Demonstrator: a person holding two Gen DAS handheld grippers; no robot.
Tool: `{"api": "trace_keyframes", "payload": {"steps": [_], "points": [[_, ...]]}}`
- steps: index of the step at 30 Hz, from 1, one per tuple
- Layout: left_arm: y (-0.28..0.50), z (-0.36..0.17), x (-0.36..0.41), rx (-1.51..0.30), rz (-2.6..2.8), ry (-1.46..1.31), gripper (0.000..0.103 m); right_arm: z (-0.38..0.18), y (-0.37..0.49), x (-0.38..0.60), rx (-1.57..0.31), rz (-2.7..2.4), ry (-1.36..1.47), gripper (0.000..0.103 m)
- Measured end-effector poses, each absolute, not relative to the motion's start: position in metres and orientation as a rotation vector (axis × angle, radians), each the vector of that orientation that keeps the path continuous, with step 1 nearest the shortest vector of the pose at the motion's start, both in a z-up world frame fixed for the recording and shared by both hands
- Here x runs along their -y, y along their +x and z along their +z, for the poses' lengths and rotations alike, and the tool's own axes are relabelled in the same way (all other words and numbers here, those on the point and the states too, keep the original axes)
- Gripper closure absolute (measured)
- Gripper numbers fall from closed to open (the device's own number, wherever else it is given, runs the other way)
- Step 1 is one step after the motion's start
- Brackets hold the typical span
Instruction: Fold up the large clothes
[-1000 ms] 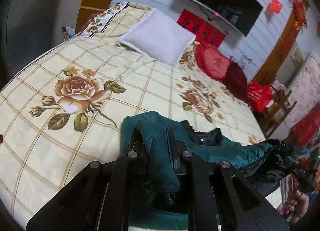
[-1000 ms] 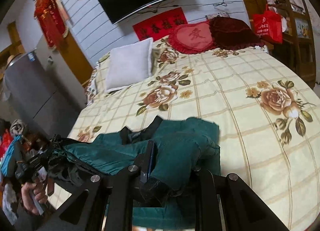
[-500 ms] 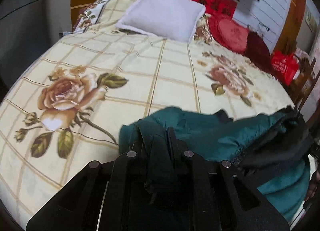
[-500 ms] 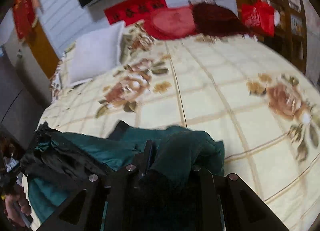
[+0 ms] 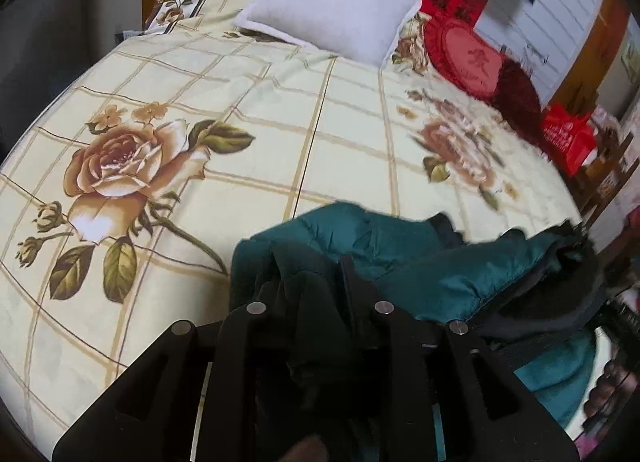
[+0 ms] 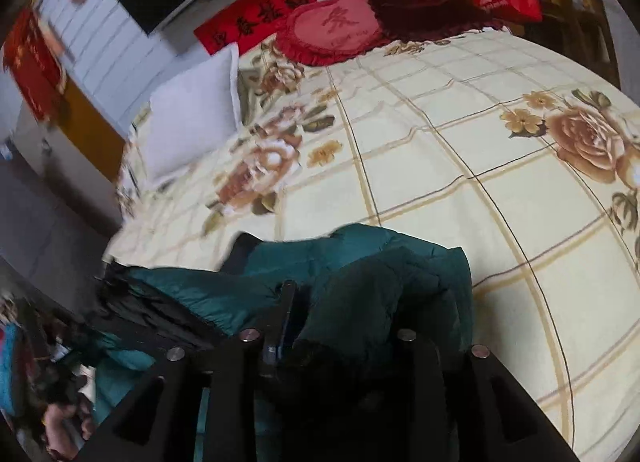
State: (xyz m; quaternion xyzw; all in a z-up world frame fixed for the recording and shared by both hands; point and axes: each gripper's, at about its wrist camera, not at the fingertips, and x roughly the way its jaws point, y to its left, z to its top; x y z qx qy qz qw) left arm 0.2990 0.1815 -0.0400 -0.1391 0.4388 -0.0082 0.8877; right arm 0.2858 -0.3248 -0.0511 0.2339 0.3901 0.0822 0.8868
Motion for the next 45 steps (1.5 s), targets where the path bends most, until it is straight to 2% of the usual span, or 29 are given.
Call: {"api": "trace_keyframes", "payload": {"steps": [4, 6, 8, 10, 16, 18, 19, 25, 29, 36, 39, 41, 45], "points": [[0.295, -0.020, -0.179, -0.903, -0.047, -0.258, 0.074, -0.027, 0.269, 0.327, -0.752, 0.184, 0.490, 0.063], [0.294, -0.017, -0.175, -0.908, -0.062, -0.242, 0.066, -0.018, 0.264, 0.327, -0.737, 0.185, 0.474, 0.060], [0.293, -0.018, -0.173, -0.909, -0.076, -0.242, 0.046, -0.013, 0.261, 0.325, -0.736, 0.189, 0.465, 0.055], [0.293, -0.021, -0.168, -0.920, -0.090, -0.249, 0.031, -0.012, 0.260, 0.321, -0.747, 0.186, 0.452, 0.055], [0.293, -0.015, -0.164, -0.902, -0.061, -0.233, 0.030, -0.021, 0.259, 0.303, -0.796, 0.216, 0.393, 0.055], [0.291, -0.006, -0.167, -0.864, -0.016, -0.208, 0.007, -0.024, 0.259, 0.296, -0.813, 0.223, 0.364, 0.055], [0.290, 0.002, -0.170, -0.826, 0.000, -0.193, 0.000, -0.025, 0.260, 0.295, -0.816, 0.227, 0.355, 0.055], [0.286, 0.023, -0.173, -0.719, -0.009, -0.154, 0.000, -0.020, 0.266, 0.288, -0.817, 0.212, 0.286, 0.055], [0.302, 0.002, -0.146, -0.803, -0.128, -0.120, 0.000, -0.020, 0.280, 0.274, -0.847, 0.190, 0.187, 0.055], [0.347, -0.052, -0.086, -0.910, -0.035, 0.176, 0.000, -0.039, 0.340, 0.245, -0.983, 0.211, -0.018, 0.053], [0.355, -0.074, -0.092, -0.954, -0.006, 0.123, 0.000, -0.060, 0.355, 0.257, -1.022, 0.201, -0.016, 0.048], [0.352, -0.080, -0.095, -0.943, 0.007, 0.091, 0.000, -0.070, 0.358, 0.266, -0.986, 0.191, 0.019, 0.041], [0.346, -0.085, -0.098, -0.926, 0.042, 0.048, 0.000, -0.082, 0.366, 0.261, -0.922, 0.178, -0.020, 0.033]]}}
